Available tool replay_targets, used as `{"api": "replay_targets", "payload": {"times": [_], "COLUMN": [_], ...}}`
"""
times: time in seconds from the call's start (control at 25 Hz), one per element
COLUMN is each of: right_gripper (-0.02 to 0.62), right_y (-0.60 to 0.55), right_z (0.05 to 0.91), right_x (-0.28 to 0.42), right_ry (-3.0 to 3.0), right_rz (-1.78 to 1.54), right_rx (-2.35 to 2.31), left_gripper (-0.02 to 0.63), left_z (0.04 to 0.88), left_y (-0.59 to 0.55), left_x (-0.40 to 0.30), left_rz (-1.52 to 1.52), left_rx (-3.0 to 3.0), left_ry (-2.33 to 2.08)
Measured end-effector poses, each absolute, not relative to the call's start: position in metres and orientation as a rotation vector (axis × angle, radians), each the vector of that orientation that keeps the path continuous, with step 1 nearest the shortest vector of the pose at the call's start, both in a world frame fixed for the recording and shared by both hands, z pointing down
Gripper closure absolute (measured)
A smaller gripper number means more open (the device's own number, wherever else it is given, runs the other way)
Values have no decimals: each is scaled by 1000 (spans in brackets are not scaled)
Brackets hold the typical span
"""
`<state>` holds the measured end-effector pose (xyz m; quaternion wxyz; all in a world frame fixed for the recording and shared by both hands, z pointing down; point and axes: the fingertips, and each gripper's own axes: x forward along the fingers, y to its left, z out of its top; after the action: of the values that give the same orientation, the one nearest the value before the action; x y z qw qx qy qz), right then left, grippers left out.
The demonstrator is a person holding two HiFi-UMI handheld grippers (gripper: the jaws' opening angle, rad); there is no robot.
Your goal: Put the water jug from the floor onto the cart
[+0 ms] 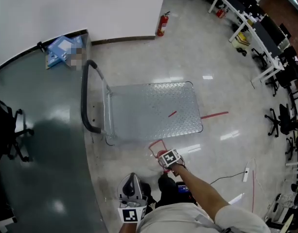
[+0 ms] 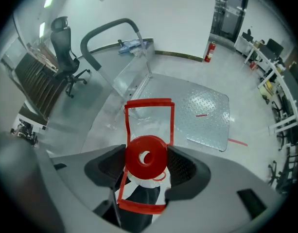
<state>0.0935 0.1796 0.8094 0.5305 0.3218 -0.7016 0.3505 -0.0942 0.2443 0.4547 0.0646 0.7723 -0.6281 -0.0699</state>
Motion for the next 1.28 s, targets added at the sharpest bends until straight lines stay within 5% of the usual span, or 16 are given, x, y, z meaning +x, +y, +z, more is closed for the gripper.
{"api": "replay_targets", "payload": {"times": [0.44,1.28], "right_gripper": [325,325], "right_y": [77,-208], "right_z": [730,745], "right_x": [86,23], "right_ry": [-1759,-1830], "right_rz": [744,602], "right_rx": [843,746], "left_gripper": [603,603], "left_z": [423,408], "left_y": [165,-80], "left_x": [-73,-75], "left_rz": [-268,-146], "left_rx": [2466,2426], "left_ry": [-1796,-1925]}}
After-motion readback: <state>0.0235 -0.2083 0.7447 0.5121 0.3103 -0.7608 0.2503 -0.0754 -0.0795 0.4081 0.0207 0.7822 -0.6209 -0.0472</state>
